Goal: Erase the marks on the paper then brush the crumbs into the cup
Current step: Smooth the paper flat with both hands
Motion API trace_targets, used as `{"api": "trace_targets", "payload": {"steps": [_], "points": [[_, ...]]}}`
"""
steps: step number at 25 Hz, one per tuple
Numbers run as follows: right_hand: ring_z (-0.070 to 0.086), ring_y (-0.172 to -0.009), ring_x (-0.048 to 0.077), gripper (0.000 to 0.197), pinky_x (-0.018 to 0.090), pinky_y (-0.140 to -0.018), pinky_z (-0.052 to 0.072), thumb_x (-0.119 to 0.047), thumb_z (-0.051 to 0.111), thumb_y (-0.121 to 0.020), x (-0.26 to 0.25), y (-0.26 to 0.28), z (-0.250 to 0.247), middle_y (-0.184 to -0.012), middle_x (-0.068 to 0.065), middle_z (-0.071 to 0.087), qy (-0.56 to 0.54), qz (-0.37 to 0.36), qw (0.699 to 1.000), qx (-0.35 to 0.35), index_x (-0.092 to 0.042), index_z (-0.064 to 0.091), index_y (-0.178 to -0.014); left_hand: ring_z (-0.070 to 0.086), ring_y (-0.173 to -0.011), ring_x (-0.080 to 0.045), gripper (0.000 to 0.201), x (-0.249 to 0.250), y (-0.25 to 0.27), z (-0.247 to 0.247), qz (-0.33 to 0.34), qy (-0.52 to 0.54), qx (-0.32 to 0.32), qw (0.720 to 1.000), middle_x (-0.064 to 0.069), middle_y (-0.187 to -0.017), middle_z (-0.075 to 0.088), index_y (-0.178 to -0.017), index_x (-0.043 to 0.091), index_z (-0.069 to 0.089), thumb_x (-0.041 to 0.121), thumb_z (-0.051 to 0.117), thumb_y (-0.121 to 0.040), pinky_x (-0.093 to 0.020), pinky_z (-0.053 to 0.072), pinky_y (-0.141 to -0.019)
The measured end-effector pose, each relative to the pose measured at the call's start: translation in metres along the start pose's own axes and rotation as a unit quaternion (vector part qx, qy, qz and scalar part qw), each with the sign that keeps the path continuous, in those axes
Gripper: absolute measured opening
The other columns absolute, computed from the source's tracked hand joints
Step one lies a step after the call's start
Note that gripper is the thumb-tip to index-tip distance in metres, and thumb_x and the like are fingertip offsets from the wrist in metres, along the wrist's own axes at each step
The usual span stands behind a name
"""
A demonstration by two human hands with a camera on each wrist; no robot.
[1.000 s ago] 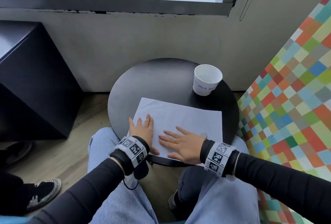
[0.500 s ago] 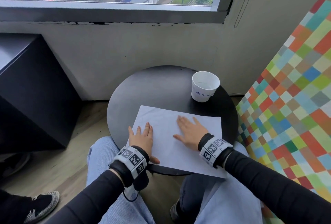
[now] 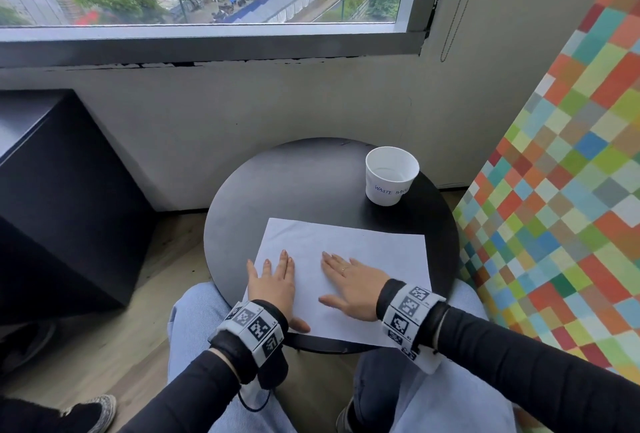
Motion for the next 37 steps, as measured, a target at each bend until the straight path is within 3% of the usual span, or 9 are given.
{"api": "trace_targets", "payload": {"steps": [4,8,12,17,21,25,29,33,37], "points": [[0.001,-0.148,0.020,0.080,0.034,-0.120,0.005,-0.056,0.028,-0.098,0.062,-0.001,-0.027,-0.161,0.007,-0.006,-0.026,0.182,0.982,0.051,-0.005,-0.001,-0.152,0.002,-0.152,-0.034,0.131,0.001,0.000,-0.002,-0.002,0.001,-0.003,1.000,-0.008,-0.164,-0.016,-0.154,0.006,-0.016,0.075,0.063,-0.075,-0.062,0.001,-0.117],[-0.001,-0.148,0.019,0.077,0.031,-0.118,0.002,-0.053,0.030,-0.099,0.019,0.015,-0.013,-0.160,0.005,-0.010,0.000,0.032,0.999,-0.004,-0.007,-0.002,-0.152,0.005,-0.151,-0.037,0.133,0.003,-0.001,-0.004,-0.006,-0.025,-0.006,1.000,-0.012,-0.164,-0.015,-0.154,0.003,-0.016,0.075,0.063,-0.075,-0.062,0.002,-0.118],[0.001,-0.148,0.020,0.082,0.034,-0.119,0.007,-0.057,0.029,-0.097,0.062,0.007,-0.028,-0.160,0.009,-0.009,-0.017,0.184,0.982,0.040,-0.004,-0.002,-0.152,0.010,-0.150,-0.040,0.133,0.007,-0.001,-0.007,-0.003,-0.043,-0.008,0.999,-0.016,-0.163,-0.015,-0.154,0.002,-0.015,0.076,0.063,-0.074,-0.061,0.003,-0.118],[-0.002,-0.148,0.020,0.083,0.035,-0.120,0.006,-0.058,0.030,-0.097,0.019,0.004,-0.009,-0.160,0.009,-0.011,-0.017,0.060,0.998,-0.021,-0.004,-0.004,-0.151,0.010,-0.150,-0.041,0.133,0.007,-0.002,-0.007,-0.009,-0.059,-0.003,0.998,-0.017,-0.163,-0.015,-0.153,0.001,-0.015,0.076,0.062,-0.075,-0.060,0.004,-0.117],[0.001,-0.147,0.027,0.087,0.038,-0.119,0.008,-0.062,0.026,-0.095,0.071,0.001,-0.031,-0.160,0.014,-0.003,-0.022,0.243,0.969,0.045,0.000,0.001,-0.151,0.009,-0.150,-0.041,0.132,0.007,-0.001,-0.007,-0.005,-0.048,-0.005,0.999,-0.016,-0.163,-0.015,-0.154,0.002,-0.015,0.075,0.063,-0.075,-0.060,0.004,-0.117],[-0.002,-0.148,0.024,0.086,0.035,-0.118,0.005,-0.060,0.027,-0.096,0.036,0.008,-0.015,-0.159,0.013,-0.009,-0.025,0.155,0.988,-0.003,0.001,-0.002,-0.150,0.010,-0.149,-0.042,0.132,0.007,-0.002,-0.009,-0.008,-0.051,-0.004,0.999,-0.017,-0.163,-0.016,-0.153,0.002,-0.016,0.073,0.064,-0.076,-0.059,0.004,-0.118],[0.001,-0.147,0.027,0.084,0.036,-0.118,0.006,-0.057,0.030,-0.097,0.054,-0.001,-0.028,-0.160,0.015,-0.001,-0.039,0.225,0.971,0.069,0.001,0.001,-0.150,0.011,-0.149,-0.041,0.134,0.008,-0.002,-0.009,-0.010,-0.052,-0.008,0.999,-0.017,-0.163,-0.015,-0.153,0.001,-0.015,0.074,0.064,-0.075,-0.059,0.005,-0.118],[-0.001,-0.148,0.020,0.062,0.039,-0.118,0.002,-0.038,0.025,-0.103,-0.003,-0.020,-0.018,-0.161,0.006,-0.005,-0.007,0.010,1.000,-0.008,-0.009,0.001,-0.153,0.009,-0.150,-0.037,0.135,0.008,-0.003,-0.009,-0.011,-0.053,0.001,0.999,-0.015,-0.164,-0.014,-0.153,0.001,-0.014,0.076,0.064,-0.073,-0.059,0.004,-0.117],[-0.001,-0.148,0.021,0.070,0.038,-0.119,0.003,-0.044,0.026,-0.101,0.034,-0.031,-0.035,-0.161,0.009,-0.003,-0.011,0.215,0.974,0.065,-0.003,0.001,-0.151,0.005,-0.151,-0.035,0.136,0.005,-0.002,-0.006,-0.003,-0.028,-0.004,1.000,-0.014,-0.164,-0.015,-0.153,0.001,-0.015,0.074,0.066,-0.073,-0.060,0.003,-0.118]]}}
Point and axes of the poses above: each hand's wrist, its own y-axis away from the middle knuckle, its own z-axis out of the palm, x = y × z, the point moved 5 cm from there along -y, towards the middle knuckle
